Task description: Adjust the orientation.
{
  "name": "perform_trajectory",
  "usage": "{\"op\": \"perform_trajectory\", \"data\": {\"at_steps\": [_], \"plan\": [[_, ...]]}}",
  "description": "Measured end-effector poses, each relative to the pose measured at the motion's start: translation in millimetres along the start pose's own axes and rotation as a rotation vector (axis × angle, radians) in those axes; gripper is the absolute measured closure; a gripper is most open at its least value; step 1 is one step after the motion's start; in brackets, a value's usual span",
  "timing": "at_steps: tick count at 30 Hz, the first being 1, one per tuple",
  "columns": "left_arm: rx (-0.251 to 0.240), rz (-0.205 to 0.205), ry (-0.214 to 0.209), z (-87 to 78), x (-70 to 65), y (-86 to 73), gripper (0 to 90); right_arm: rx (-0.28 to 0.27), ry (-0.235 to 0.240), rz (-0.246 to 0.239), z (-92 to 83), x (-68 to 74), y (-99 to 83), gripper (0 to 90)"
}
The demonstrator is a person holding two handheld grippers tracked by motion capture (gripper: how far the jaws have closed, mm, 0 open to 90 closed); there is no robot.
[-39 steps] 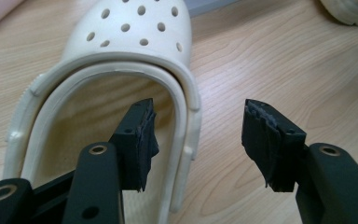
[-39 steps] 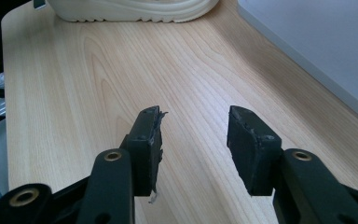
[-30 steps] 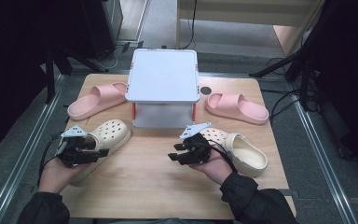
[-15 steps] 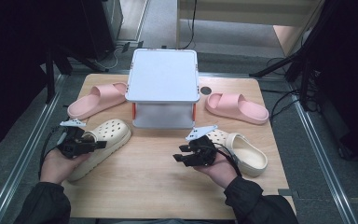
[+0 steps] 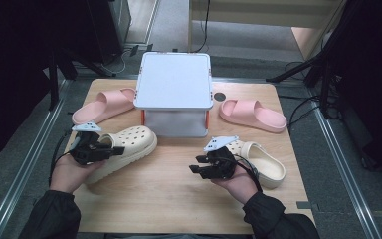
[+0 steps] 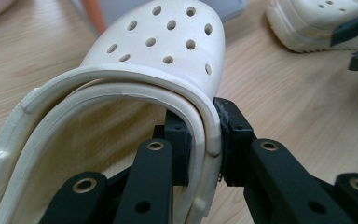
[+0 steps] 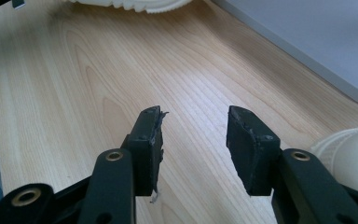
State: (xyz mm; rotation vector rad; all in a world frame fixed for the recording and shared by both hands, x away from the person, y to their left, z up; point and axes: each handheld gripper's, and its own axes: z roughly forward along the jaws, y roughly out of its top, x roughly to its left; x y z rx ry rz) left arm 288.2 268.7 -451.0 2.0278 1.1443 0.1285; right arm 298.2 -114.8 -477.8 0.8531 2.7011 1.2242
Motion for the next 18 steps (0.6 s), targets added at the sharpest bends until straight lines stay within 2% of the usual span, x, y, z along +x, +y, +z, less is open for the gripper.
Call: {"op": "perform_trajectory", "data": {"at_steps": [5,6,10,16,18], "plan": [[0.0,0.018,-0.03,9.5,-10.6,6.2,76.5,-0.003,-0.013,0.011,-3.0,-0.2,-3.6,56.1],[0.005,0.037,-0.043,13.6,-16.2,9.8,76.5,-0.003,-0.015,0.011,-3.7,-0.3,-4.3,56.0],[0.014,0.056,-0.062,20.2,-24.7,14.5,76.4,-0.009,-0.025,0.021,-6.5,-0.5,-7.5,55.8],[0.072,0.097,-0.097,40.8,-39.1,22.2,76.2,-0.01,-0.042,0.035,-11.1,-0.3,-12.3,55.7],[0.075,0.094,-0.102,43.7,-41.0,23.0,76.2,-0.012,-0.046,0.036,-11.7,-0.2,-13.2,55.7]]}}
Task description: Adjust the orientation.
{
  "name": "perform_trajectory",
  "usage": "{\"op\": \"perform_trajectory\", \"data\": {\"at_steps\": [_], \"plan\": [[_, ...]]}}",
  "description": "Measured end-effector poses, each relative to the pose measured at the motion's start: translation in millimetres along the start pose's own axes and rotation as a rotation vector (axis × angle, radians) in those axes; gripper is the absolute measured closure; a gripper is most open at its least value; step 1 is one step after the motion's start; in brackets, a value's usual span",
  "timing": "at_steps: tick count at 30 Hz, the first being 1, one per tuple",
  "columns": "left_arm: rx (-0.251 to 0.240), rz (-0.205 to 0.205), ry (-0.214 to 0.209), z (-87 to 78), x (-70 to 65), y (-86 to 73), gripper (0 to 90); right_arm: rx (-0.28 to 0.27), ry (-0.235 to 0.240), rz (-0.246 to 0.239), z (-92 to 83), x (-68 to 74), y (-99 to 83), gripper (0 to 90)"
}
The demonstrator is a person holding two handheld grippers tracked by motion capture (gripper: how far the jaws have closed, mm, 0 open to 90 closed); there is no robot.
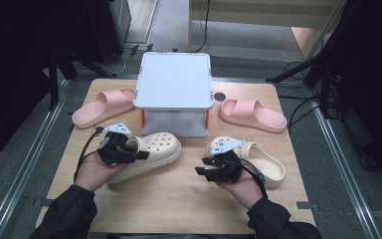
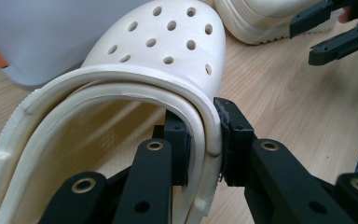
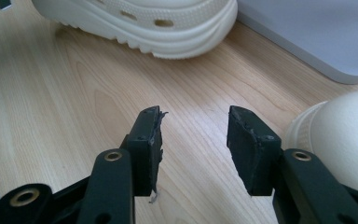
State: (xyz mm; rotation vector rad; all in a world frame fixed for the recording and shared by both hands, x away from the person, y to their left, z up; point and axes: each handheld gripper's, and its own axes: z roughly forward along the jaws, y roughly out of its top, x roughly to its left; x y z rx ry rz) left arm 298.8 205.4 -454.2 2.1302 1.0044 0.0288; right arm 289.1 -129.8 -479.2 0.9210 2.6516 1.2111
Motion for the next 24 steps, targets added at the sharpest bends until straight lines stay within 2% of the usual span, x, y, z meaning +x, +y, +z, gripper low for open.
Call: {"op": "perform_trajectory", "data": {"at_steps": [8,18,22,24], "plan": [[0.033,0.026,-0.036,28.4,-12.7,8.9,75.6,-0.002,-0.013,0.006,-0.8,2.4,-4.5,55.3],[0.044,0.066,-0.038,35.5,-19.5,5.9,74.5,-0.01,-0.009,0.006,1.2,2.9,-4.1,55.2],[0.059,0.087,-0.062,34.0,-21.2,5.1,66.8,-0.014,-0.009,0.001,1.1,3.7,-3.5,54.9],[0.061,0.097,-0.057,32.4,-21.3,4.6,63.7,-0.015,-0.01,0.002,0.9,3.6,-3.4,54.5]]}}
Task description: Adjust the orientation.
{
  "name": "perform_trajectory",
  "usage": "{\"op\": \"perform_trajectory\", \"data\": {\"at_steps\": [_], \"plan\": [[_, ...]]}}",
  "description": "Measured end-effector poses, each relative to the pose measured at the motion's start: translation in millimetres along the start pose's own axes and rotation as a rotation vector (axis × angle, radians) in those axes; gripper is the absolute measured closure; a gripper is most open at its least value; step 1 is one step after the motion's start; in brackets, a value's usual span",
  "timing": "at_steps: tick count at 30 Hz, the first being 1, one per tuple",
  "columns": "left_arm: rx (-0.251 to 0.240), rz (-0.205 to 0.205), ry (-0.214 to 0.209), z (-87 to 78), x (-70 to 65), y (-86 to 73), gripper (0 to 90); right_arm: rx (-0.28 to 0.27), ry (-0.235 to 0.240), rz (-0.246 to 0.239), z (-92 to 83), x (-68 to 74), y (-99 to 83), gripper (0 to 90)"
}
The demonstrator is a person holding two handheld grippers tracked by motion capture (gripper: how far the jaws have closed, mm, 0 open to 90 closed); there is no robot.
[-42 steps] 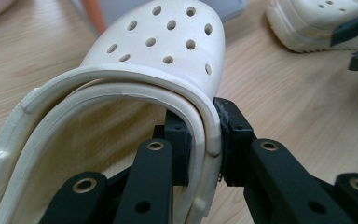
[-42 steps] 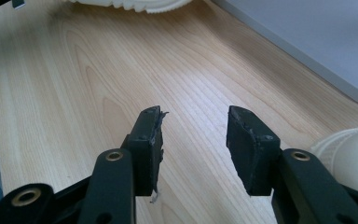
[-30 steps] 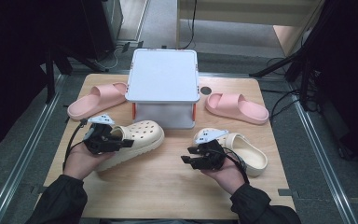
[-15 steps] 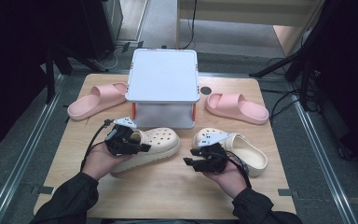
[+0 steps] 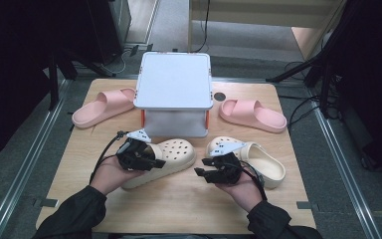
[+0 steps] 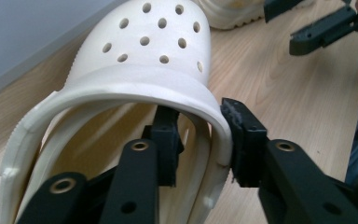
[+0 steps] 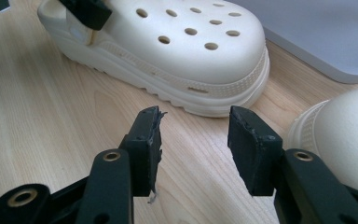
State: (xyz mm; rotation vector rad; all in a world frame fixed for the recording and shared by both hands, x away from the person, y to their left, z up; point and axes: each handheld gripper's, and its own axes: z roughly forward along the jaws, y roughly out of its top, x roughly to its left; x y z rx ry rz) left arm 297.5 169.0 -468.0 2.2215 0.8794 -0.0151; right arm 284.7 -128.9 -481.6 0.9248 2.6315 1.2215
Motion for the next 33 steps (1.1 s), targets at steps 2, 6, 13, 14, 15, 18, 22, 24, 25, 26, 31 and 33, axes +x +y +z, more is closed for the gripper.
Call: {"op": "perform_trajectory", "data": {"at_steps": [2,6,13,14,15,18,22,24,25,26,31,33], "plan": [[-0.026,-0.006,-0.002,-8.3,0.3,-3.0,59.4,-0.008,-0.003,0.012,0.2,-1.3,0.4,53.6],[-0.045,-0.012,-0.008,-20.2,3.1,-4.6,56.5,-0.028,0.006,0.031,1.1,-3.4,2.0,53.8],[-0.077,-0.012,-0.009,-44.8,5.9,-3.6,66.8,-0.048,0.011,0.03,3.1,-1.1,4.5,55.2],[-0.074,-0.017,-0.007,-46.5,6.9,-4.0,69.5,-0.05,0.013,0.034,3.7,-0.7,5.1,55.1],[-0.074,-0.017,-0.007,-46.5,6.9,-4.0,72.6,-0.05,0.013,0.034,3.7,-0.7,5.1,55.1],[-0.062,-0.021,0.001,-52.0,11.8,-5.6,79.4,-0.059,0.027,0.047,6.0,1.8,7.6,58.5],[-0.063,-0.026,0.019,-57.5,23.0,-11.6,83.9,-0.068,0.04,0.041,9.2,4.9,10.2,64.5],[-0.072,-0.032,0.031,-59.7,29.0,-14.2,86.0,-0.064,0.044,0.043,11.2,7.0,11.3,69.2],[-0.072,-0.032,0.031,-59.7,29.0,-14.2,86.6,-0.064,0.044,0.043,11.2,7.0,11.3,69.2],[-0.077,-0.039,0.035,-60.9,32.0,-15.3,86.6,-0.063,0.048,0.041,12.7,7.7,11.8,73.1],[-0.073,-0.083,0.067,-62.9,46.2,-19.7,89.3,-0.073,0.064,0.026,18.6,16.0,14.9,88.0],[-0.074,-0.097,0.084,-60.4,54.0,-22.7,89.3,-0.069,0.068,0.018,20.7,17.1,15.5,88.5]]}}
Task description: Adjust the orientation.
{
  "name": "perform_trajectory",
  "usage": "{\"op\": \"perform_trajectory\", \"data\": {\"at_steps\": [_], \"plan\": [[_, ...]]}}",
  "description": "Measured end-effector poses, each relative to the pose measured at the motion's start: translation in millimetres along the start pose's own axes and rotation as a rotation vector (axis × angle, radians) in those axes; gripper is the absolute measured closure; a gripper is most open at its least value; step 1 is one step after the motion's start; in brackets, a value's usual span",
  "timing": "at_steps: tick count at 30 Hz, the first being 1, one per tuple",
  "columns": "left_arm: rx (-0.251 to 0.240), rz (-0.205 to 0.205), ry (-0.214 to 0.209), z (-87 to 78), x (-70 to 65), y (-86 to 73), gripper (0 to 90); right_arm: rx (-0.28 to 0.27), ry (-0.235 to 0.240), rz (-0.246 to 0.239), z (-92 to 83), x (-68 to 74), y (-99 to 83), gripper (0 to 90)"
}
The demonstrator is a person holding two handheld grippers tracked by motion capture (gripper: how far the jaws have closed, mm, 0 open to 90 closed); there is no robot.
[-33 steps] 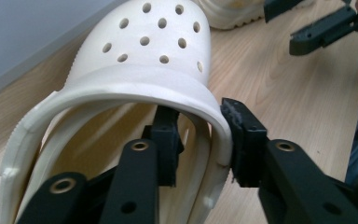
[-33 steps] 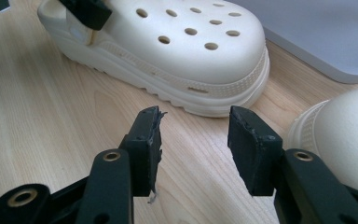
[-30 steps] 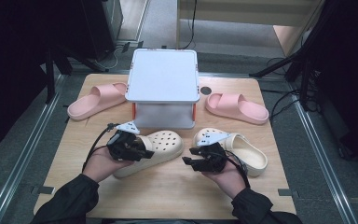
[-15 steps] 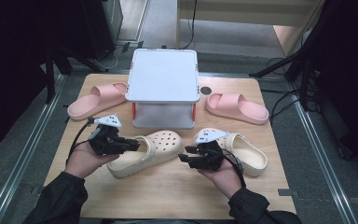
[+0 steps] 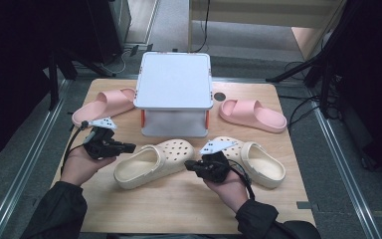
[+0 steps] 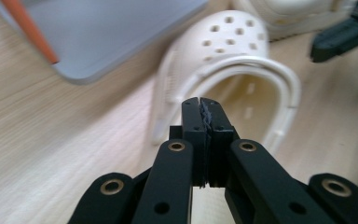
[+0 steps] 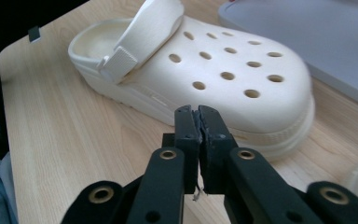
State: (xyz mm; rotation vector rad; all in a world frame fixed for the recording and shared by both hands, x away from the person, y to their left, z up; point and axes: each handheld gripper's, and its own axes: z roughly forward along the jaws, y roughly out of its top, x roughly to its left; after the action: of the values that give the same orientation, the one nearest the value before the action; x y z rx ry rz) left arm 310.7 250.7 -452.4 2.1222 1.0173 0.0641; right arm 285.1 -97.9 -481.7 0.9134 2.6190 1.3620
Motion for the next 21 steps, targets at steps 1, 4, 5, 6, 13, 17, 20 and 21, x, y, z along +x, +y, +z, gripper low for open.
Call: {"op": "perform_trajectory", "data": {"at_steps": [1,4,5,6,13,17,20,21], "plan": [[0.004,-0.009,0.019,4.4,7.7,-3.0,89.3,0.019,0.005,-0.012,5.3,1.4,0.3,88.4],[0.002,-0.038,0.033,9.8,12.8,-6.0,89.3,0.037,0.003,-0.024,10.7,2.3,0.3,88.4],[0.008,-0.049,0.02,14.8,13.7,-7.5,89.2,0.051,0.001,-0.025,16.0,2.8,0.3,88.5],[0.008,-0.049,0.02,14.8,13.7,-7.5,89.2,0.051,0.001,-0.025,16.0,2.8,0.3,88.5],[0.034,-0.041,0.023,25.6,8.2,-11.7,89.1,0.095,-0.011,-0.035,32.4,-2.2,2.7,89.1],[0.029,-0.031,0.025,25.1,3.3,-14.7,86.9,0.118,-0.021,-0.042,38.1,-5.2,2.5,89.2],[0.018,-0.037,0.031,24.5,2.2,-17.1,87.4,0.115,-0.016,-0.04,39.3,-7.5,3.2,89.1],[0.017,-0.04,0.028,24.5,2.3,-18.5,87.8,0.113,-0.012,-0.04,39.6,-8.5,3.4,89.1]]}}
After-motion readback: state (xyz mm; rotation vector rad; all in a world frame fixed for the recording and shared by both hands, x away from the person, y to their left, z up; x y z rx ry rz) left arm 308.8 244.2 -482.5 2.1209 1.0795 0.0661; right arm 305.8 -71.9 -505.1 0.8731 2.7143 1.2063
